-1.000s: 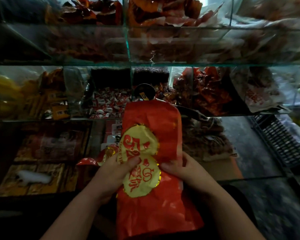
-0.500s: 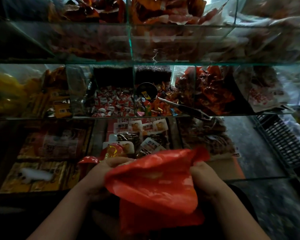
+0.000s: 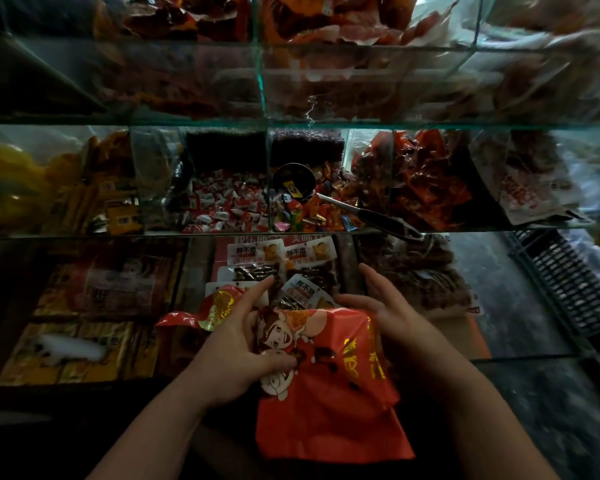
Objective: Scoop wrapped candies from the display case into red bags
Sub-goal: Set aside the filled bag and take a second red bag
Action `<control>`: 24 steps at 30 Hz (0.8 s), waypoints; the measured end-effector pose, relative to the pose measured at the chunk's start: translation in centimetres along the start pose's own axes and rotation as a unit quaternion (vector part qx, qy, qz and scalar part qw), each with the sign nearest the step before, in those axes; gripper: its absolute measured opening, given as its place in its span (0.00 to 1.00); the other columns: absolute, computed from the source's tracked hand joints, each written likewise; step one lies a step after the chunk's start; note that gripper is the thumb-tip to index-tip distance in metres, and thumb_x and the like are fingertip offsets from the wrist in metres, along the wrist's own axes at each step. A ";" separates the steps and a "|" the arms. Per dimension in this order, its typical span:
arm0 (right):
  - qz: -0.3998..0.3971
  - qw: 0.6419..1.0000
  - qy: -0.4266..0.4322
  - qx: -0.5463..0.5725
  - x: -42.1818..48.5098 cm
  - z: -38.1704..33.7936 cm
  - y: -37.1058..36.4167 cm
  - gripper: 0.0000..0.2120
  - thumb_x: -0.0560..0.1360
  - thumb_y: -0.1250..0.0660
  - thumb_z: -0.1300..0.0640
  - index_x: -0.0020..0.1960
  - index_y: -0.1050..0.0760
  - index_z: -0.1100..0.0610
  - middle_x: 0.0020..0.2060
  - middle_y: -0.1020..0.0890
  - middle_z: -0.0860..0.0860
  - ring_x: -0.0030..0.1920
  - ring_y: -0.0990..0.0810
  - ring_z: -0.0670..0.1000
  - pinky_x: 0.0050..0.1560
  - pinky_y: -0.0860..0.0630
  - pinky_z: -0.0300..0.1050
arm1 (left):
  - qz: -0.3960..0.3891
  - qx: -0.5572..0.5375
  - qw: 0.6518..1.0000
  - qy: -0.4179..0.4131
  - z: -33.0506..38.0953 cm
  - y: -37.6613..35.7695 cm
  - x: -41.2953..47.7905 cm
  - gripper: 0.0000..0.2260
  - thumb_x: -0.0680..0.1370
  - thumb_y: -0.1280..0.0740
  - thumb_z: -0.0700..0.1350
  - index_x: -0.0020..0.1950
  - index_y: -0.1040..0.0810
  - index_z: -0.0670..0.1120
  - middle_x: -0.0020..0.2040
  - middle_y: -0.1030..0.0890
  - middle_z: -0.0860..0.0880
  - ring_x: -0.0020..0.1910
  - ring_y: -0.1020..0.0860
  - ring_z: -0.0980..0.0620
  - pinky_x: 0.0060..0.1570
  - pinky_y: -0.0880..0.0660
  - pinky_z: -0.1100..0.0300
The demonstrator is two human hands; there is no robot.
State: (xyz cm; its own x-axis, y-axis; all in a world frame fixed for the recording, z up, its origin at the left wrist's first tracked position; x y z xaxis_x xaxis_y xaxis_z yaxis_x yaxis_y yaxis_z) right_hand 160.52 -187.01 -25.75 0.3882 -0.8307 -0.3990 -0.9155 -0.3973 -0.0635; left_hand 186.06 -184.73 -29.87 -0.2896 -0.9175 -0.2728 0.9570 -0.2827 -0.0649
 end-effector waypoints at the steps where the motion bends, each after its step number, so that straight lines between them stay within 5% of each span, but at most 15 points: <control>1: -0.010 0.996 -0.002 -0.089 -0.3 0.2 0.0 0.49 0.67 0.19 0.46 0.76 0.44 0.29 0.70 0.24 0.44 0.54 0.15 0.39 0.48 0.17 0.38 | 0.014 -0.034 0.999 -0.015 0.0 -0.3 -0.1 0.49 0.65 0.16 0.38 0.74 0.37 0.73 0.62 0.17 0.44 0.60 0.17 0.45 0.53 0.18 0.52; 3: -0.006 0.987 -0.006 -0.161 -0.9 0.7 -0.4 0.58 0.58 0.13 0.42 0.73 0.49 0.21 0.65 0.22 0.40 0.57 0.15 0.44 0.52 0.17 0.40 | 0.065 -0.098 0.992 -0.045 0.3 -0.6 -0.1 0.46 0.67 0.20 0.35 0.74 0.34 0.68 0.59 0.16 0.41 0.58 0.16 0.41 0.50 0.17 0.50; 6: 0.090 0.993 0.040 -0.068 -0.6 1.4 -0.1 0.49 0.61 0.13 0.57 0.74 0.35 0.37 0.54 0.14 0.47 0.52 0.13 0.47 0.47 0.16 0.40 | 0.108 -0.153 0.982 -0.030 0.5 -0.9 0.0 0.40 0.67 0.19 0.41 0.72 0.31 0.65 0.58 0.15 0.41 0.56 0.15 0.40 0.47 0.17 0.50; 9: 0.177 0.981 0.070 -0.037 -0.4 1.7 0.0 0.34 0.65 0.17 0.64 0.65 0.25 0.46 0.51 0.13 0.47 0.50 0.12 0.48 0.46 0.15 0.44 | 0.006 -0.075 0.994 0.084 0.3 -1.3 -0.2 0.42 0.61 0.15 0.50 0.66 0.33 0.70 0.55 0.14 0.55 0.54 0.15 0.51 0.46 0.18 0.57; 12: 0.239 0.967 0.087 -0.024 -0.4 2.9 0.0 0.31 0.66 0.17 0.63 0.62 0.24 0.44 0.49 0.12 0.45 0.47 0.12 0.47 0.41 0.16 0.42 | -0.070 -0.003 0.990 0.126 0.1 -2.1 0.0 0.41 0.62 0.14 0.48 0.69 0.30 0.58 0.57 0.15 0.57 0.57 0.16 0.54 0.51 0.18 0.58; 18: 0.181 0.981 -0.045 0.051 -1.0 4.0 3.0 0.43 0.52 0.13 0.51 0.65 0.23 0.55 0.52 0.12 0.55 0.51 0.12 0.58 0.53 0.16 0.59 | 0.039 -0.030 0.996 0.080 -0.1 -4.6 2.5 0.31 0.66 0.18 0.37 0.65 0.26 0.49 0.54 0.13 0.52 0.53 0.15 0.51 0.47 0.18 0.59; 21: 0.225 0.972 -0.049 -0.052 -2.6 4.0 6.5 0.31 0.60 0.14 0.55 0.61 0.19 0.54 0.47 0.11 0.52 0.47 0.11 0.53 0.49 0.14 0.54 | 0.065 -0.030 0.994 0.080 -0.8 -8.0 4.9 0.24 0.71 0.20 0.41 0.61 0.25 0.52 0.51 0.13 0.55 0.49 0.15 0.57 0.43 0.20 0.65; 24: 0.345 0.933 -0.029 -0.095 -3.6 4.2 11.1 0.24 0.67 0.18 0.64 0.61 0.19 0.54 0.44 0.12 0.48 0.41 0.13 0.45 0.41 0.16 0.40 | 0.061 0.147 0.985 0.071 -0.8 -12.1 8.0 0.21 0.75 0.23 0.53 0.63 0.28 0.55 0.51 0.19 0.59 0.48 0.19 0.61 0.46 0.24 0.69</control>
State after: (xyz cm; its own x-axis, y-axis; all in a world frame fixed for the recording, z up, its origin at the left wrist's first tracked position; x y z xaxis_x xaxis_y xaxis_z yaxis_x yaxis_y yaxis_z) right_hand 148.51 -186.73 -28.88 -0.2978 -0.8945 -0.3335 -0.9080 0.1576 0.3881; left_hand 172.21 -188.48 -32.04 -0.1483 -0.9072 -0.3936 0.9320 -0.2614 0.2513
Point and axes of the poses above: each hand's wrist, its own x-axis towards the middle knuckle, its own y-axis out of the back of the hand, z = x × y, the point moved 2 cm from there along x, towards the middle knuckle
